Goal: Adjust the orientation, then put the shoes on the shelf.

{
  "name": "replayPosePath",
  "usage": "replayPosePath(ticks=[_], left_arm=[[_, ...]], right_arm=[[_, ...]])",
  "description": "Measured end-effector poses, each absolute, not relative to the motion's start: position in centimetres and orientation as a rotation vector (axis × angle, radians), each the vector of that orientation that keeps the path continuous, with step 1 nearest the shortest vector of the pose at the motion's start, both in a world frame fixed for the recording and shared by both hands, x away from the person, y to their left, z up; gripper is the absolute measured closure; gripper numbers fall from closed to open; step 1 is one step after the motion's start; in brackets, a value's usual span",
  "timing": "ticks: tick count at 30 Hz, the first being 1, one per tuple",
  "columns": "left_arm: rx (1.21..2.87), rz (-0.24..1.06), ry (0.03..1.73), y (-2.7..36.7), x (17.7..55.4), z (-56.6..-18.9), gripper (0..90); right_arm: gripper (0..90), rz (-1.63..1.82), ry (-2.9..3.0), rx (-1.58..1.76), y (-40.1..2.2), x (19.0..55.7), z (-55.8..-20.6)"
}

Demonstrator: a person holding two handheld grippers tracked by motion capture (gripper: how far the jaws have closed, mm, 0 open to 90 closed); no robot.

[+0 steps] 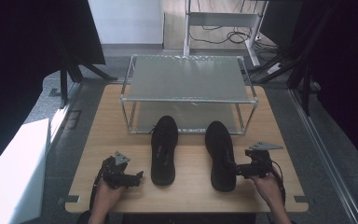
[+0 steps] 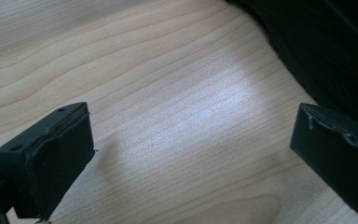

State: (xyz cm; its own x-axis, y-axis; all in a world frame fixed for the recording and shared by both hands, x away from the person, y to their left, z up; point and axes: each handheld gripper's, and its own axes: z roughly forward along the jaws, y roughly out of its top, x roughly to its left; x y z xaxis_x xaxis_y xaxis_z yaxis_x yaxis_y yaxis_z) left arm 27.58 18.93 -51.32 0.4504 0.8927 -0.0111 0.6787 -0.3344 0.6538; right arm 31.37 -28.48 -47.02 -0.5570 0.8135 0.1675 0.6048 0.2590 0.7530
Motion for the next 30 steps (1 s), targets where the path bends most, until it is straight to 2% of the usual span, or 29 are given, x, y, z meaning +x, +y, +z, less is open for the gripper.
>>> replayPosePath(ticks=[30], left_arm=[[2.039, 0.456, 1.348, 18.3, 27.6, -49.5, 2.9]], right_arm=[[0.0, 1.295, 2.155, 1.402, -29.8, 30.9, -46.5]])
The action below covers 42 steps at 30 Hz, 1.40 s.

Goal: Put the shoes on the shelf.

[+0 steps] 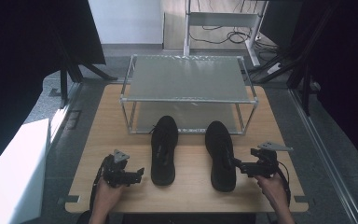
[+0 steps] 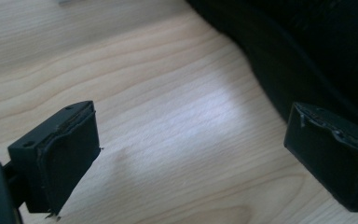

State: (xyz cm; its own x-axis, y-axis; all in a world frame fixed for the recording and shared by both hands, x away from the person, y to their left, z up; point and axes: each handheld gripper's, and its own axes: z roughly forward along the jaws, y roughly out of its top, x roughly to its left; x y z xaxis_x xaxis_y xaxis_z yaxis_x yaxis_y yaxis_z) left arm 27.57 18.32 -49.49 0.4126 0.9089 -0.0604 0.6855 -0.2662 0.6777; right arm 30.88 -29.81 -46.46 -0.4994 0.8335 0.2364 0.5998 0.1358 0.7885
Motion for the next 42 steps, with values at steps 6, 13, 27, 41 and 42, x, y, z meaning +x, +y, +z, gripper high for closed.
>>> replayPosePath(ticks=[6, 13, 27, 41, 42], left_arm=[[2.001, 0.453, 1.345, 17.5, 28.4, -48.0, 3.5], [1.943, 0.431, 1.287, 15.5, 30.0, -45.8, 3.6], [1.954, 0.345, 1.291, 12.1, 33.5, -46.7, 6.5], [2.02, 0.374, 1.346, 10.3, 35.4, -48.8, 17.9], [2.025, 0.388, 1.353, 10.3, 35.3, -48.8, 21.7]], right_arm=[[0.0, 1.307, 2.146, 1.421, -29.5, 30.9, -46.2], [0.0, 1.295, 2.155, 1.403, -28.4, 31.5, -46.1], [6.2, 1.158, 2.204, 1.432, -25.2, 34.4, -48.2], [29.0, 0.972, 2.177, 1.385, -23.9, 34.8, -49.0], [31.2, 0.971, 2.175, 1.38, -23.9, 34.8, -49.0]])
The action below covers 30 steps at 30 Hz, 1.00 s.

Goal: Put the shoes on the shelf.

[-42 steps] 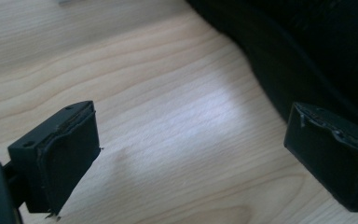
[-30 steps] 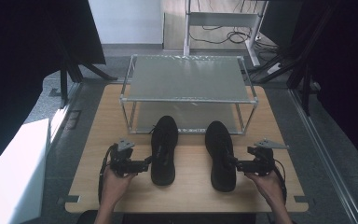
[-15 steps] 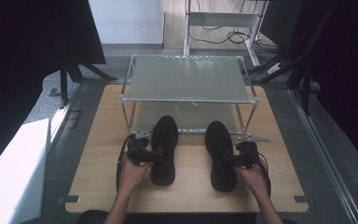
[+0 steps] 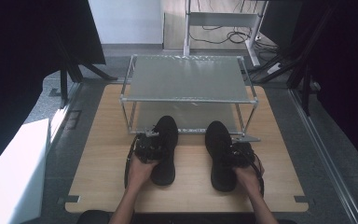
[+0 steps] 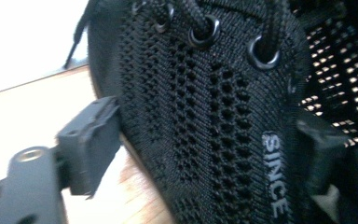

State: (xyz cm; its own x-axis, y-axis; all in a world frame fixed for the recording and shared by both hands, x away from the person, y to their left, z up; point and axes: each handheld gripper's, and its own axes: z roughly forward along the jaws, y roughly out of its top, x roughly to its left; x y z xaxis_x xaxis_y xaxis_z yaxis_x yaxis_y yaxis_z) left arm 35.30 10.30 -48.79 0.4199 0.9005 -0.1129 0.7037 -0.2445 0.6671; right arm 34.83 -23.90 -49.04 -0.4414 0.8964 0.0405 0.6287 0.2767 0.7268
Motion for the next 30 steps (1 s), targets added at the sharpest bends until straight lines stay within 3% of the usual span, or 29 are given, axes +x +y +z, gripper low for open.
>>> replayPosePath(ticks=[6, 10, 16, 30], left_arm=[[2.03, 0.44, 1.378, 10.8, 35.2, -48.6, 44.2], [2.011, 0.435, 1.389, 11.6, 35.3, -48.4, 55.5], [1.933, 0.406, 1.424, 13.4, 35.1, -48.6, 74.8], [1.733, 0.193, 1.418, 15.6, 35.5, -49.7, 81.6]], right_arm=[[56.4, 0.949, 2.117, 1.378, -24.3, 34.5, -48.7], [67.8, 0.989, 2.088, 1.382, -24.8, 34.4, -48.4], [72.7, 1.069, 2.064, 1.455, -25.8, 34.6, -48.4], [74.7, 1.359, 2.0, 1.679, -28.5, 35.1, -48.9]])
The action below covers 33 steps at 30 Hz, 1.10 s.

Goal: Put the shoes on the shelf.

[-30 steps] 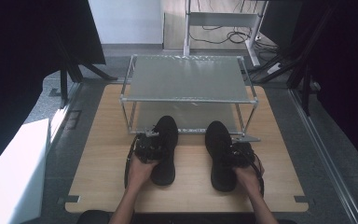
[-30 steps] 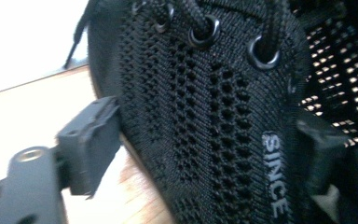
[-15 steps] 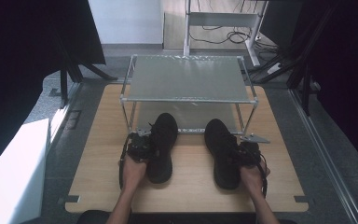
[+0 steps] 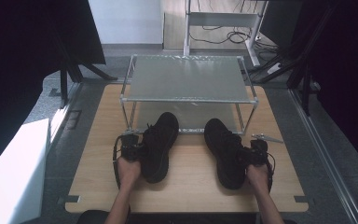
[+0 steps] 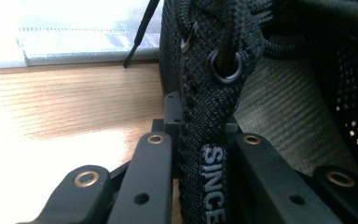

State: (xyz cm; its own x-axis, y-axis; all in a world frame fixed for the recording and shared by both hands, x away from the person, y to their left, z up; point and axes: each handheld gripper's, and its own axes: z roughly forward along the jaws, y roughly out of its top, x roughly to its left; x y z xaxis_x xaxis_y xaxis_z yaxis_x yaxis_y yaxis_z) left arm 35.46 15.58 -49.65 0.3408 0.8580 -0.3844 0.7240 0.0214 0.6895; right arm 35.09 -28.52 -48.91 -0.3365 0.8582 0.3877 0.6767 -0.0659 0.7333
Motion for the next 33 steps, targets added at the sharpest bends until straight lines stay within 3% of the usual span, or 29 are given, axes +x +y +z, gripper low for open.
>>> replayPosePath(ticks=[10, 16, 33], left_arm=[[1.669, 0.135, 1.392, 15.5, 34.5, -49.5, 82.1], [1.593, 0.064, 1.376, 15.8, 33.4, -49.3, 82.1], [1.501, 0.016, 1.261, 15.0, 30.7, -46.3, 82.0]], right_arm=[[75.0, 1.641, 1.908, 1.854, -29.8, 35.2, -49.4], [74.9, 1.72, 1.9, 1.85, -29.6, 34.9, -48.9], [74.5, 2.031, 1.858, 1.853, -29.1, 33.3, -46.6]])
